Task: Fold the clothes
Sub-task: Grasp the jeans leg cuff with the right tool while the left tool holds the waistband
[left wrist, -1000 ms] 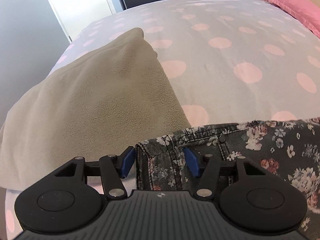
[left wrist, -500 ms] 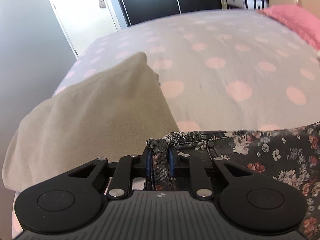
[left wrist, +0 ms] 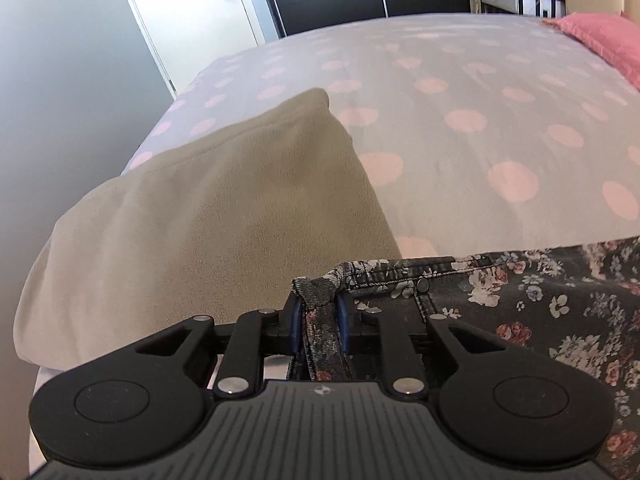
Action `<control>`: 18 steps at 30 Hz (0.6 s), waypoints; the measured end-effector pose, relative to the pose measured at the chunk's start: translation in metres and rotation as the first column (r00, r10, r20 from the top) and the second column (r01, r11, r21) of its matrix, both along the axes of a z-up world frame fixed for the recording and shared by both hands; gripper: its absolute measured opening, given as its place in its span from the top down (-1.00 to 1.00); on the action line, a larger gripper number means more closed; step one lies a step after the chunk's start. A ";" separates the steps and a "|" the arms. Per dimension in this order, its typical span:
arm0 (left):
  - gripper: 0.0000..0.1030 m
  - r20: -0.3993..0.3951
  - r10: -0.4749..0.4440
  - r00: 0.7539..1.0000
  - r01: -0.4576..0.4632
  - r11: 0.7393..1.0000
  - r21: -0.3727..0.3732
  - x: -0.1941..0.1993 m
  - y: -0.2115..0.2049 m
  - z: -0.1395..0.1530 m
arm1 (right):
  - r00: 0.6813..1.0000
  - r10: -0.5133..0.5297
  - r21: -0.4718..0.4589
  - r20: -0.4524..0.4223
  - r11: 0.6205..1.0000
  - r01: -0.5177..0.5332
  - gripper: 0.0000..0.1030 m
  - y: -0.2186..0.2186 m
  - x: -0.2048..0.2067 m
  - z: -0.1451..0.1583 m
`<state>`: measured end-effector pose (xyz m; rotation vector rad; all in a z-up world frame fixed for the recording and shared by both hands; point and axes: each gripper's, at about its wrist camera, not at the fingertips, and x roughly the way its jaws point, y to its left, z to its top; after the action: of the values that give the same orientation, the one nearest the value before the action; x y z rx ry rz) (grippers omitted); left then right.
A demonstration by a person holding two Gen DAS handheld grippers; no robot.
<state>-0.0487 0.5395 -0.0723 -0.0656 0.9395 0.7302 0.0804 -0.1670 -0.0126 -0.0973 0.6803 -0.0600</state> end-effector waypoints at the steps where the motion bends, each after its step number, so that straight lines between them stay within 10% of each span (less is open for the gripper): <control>1: 0.68 -0.002 0.001 1.000 -0.001 1.000 0.000 0.000 0.000 -0.001 | 1.000 0.006 0.002 -0.013 1.000 -0.006 0.40 0.000 0.001 -0.005; 6: 0.66 -0.011 0.004 1.000 -0.004 1.000 -0.001 0.001 0.002 -0.006 | 0.997 0.015 0.021 -0.080 1.000 -0.013 0.06 -0.005 0.004 -0.032; 9: 0.66 -0.016 0.006 1.000 -0.006 1.000 0.005 0.002 0.001 -0.008 | 0.996 0.055 0.052 -0.075 0.997 -0.051 0.64 -0.006 -0.002 -0.041; 18: 0.74 0.094 0.028 0.995 -0.029 1.000 0.010 -0.010 -0.002 0.010 | 0.986 0.025 -0.094 0.168 0.996 -0.010 0.72 0.011 -0.016 -0.006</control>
<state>-0.0587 0.5379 -0.0626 -0.1027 0.8465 0.7522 0.0641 -0.1563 -0.0182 -0.1855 0.5071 -0.0821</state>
